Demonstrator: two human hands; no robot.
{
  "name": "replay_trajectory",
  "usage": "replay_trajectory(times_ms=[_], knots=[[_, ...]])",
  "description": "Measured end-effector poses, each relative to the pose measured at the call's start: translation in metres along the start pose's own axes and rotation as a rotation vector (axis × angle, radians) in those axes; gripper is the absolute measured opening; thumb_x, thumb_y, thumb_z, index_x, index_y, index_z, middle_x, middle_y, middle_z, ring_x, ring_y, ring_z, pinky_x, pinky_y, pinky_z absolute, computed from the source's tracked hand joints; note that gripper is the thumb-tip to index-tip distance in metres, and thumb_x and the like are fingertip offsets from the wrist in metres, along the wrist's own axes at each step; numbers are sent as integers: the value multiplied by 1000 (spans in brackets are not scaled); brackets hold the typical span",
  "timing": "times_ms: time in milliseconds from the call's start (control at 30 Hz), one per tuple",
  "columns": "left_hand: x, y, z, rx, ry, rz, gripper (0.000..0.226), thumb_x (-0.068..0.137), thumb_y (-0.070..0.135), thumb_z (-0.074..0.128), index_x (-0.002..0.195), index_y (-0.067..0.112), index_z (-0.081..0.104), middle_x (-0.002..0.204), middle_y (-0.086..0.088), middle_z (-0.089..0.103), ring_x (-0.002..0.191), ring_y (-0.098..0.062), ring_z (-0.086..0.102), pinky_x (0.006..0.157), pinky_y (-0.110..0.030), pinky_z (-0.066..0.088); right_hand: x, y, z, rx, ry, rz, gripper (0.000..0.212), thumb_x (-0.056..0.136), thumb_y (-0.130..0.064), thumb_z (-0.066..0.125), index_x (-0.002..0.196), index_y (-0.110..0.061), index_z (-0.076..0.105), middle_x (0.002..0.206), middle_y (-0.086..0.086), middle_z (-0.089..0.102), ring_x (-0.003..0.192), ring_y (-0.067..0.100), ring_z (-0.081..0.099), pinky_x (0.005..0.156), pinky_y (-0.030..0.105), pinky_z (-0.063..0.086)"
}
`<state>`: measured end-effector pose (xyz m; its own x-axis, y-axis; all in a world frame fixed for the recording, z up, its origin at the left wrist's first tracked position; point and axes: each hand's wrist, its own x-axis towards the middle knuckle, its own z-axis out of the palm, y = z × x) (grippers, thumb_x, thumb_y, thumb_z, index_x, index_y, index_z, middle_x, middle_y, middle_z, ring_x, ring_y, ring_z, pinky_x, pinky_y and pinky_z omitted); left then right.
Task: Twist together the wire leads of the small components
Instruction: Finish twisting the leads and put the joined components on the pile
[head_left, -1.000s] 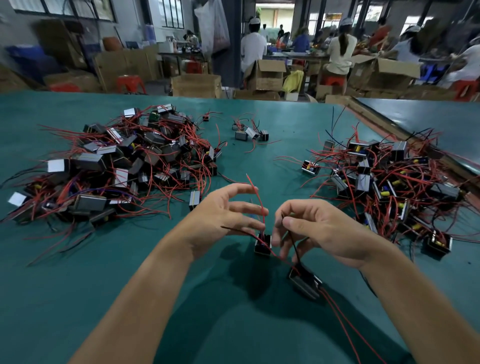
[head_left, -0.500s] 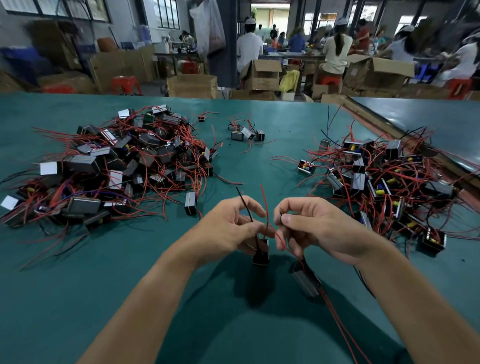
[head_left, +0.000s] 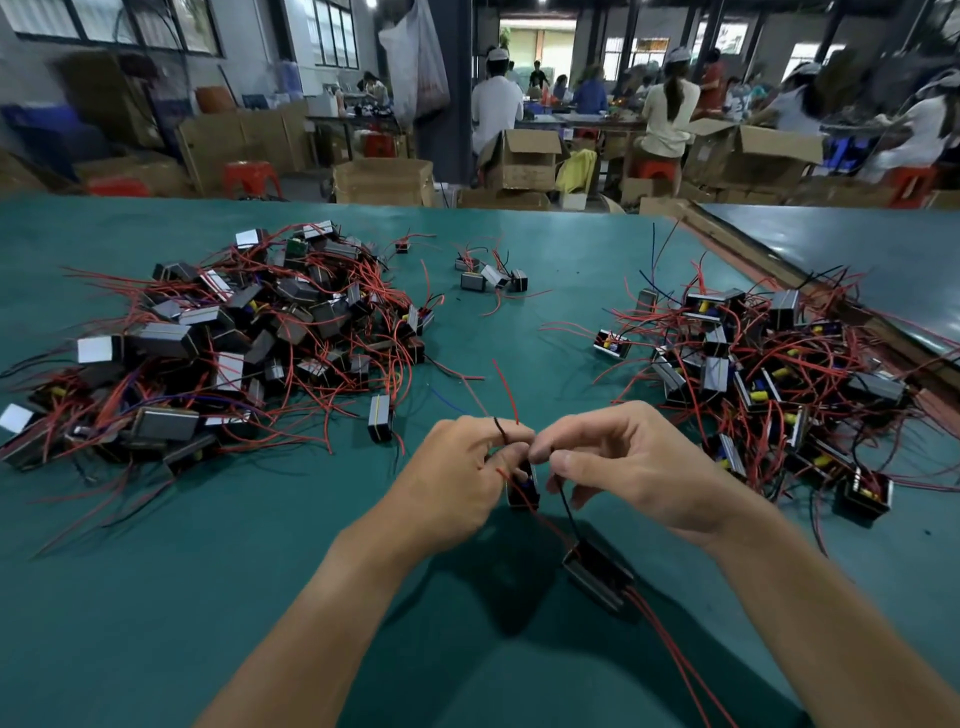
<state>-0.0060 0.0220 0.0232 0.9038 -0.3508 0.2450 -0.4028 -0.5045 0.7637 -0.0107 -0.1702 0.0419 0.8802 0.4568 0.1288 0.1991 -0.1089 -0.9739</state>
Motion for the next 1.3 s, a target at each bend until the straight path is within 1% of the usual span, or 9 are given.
replay_trajectory(times_ms=[133,467,633,733,867,1033,1100,1200,1300], knots=[[-2,-2,-4,139,9,68,15,97,20,59,97,17,74,82,-1,70,80,-23,64,75,-41,51,-1,-1,4,-7,11,-64,19,87,10,61,88,-3,75,90,-2,71,70,16,59,57,22,52],[-1,-11,-1,258,78,49,23,90,33,68,81,13,74,80,-1,65,72,-21,57,68,-39,48,0,1,4,-39,120,-100,29,85,12,63,83,-12,78,97,5,74,63,12,61,55,22,52],[-1,-8,1,133,190,-12,23,75,46,79,90,29,77,81,9,65,54,0,47,58,-23,37,4,3,3,-71,225,-111,28,84,6,68,79,-19,79,78,13,75,59,10,61,53,22,52],[0,-5,-2,-20,261,-73,24,65,47,86,80,32,74,74,6,64,52,-9,52,52,-24,40,4,3,3,-58,233,-113,28,84,6,67,78,-18,78,74,14,74,55,8,61,51,20,51],[0,0,-3,-240,161,-90,26,59,41,85,79,27,73,67,-1,67,50,-10,50,50,-29,42,3,1,6,-41,171,-86,27,85,8,65,80,-16,77,74,13,74,57,10,60,52,21,51],[-2,6,2,-301,94,-86,26,68,24,84,89,33,72,72,6,69,60,-13,56,61,-37,52,4,2,7,-4,182,-77,36,84,10,65,73,-22,79,67,11,70,53,9,60,49,21,52],[-3,6,2,-307,87,-82,32,73,15,82,94,36,70,71,9,67,59,-13,53,61,-35,51,5,3,7,-3,214,-79,35,85,8,66,73,-23,78,61,3,68,51,8,58,48,21,51],[-3,8,3,-312,50,-86,38,71,19,78,93,38,55,71,4,68,55,-14,49,55,-28,43,6,3,6,-32,269,-93,33,84,4,68,75,-25,78,56,4,65,49,9,57,48,20,50],[-2,8,5,-327,59,-111,36,70,22,74,85,36,44,74,0,70,56,-21,53,57,-36,44,7,4,6,-76,300,-127,32,83,4,70,73,-25,78,58,1,67,50,10,58,48,21,50]])
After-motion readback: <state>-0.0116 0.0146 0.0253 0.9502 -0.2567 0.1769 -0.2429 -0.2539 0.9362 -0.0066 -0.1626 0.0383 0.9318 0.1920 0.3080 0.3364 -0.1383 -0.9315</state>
